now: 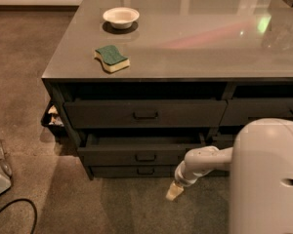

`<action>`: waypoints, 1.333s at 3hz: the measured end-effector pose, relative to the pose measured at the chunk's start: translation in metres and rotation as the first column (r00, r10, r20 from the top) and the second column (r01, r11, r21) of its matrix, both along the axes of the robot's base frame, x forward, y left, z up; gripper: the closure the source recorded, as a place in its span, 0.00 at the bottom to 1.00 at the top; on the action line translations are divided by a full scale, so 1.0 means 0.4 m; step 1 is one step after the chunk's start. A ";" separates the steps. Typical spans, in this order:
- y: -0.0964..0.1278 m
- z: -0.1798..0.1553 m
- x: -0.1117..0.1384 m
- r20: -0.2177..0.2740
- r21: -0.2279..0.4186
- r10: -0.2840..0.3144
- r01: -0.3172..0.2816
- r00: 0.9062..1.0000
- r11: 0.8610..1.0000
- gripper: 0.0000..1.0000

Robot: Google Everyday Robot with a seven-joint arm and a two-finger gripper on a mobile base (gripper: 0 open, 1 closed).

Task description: Close middle drawer

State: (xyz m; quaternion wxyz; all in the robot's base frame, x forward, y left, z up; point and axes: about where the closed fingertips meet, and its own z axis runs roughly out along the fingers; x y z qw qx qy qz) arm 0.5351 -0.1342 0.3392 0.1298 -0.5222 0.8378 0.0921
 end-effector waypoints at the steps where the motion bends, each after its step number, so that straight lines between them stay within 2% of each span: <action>1: -0.070 -0.029 0.065 0.013 -0.032 -0.062 0.063 0.998 0.998 0.42; 2: -0.111 -0.021 0.125 0.050 -0.032 -0.111 0.113 0.992 0.993 0.65; 3: -0.121 0.010 0.182 0.092 -0.024 -0.149 0.152 0.985 0.988 0.63; 4: -0.118 0.035 0.224 0.123 -0.007 -0.192 0.194 0.974 0.981 0.40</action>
Offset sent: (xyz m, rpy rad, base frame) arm 0.0806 -0.0673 -0.0004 -0.0372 -0.0997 -0.1771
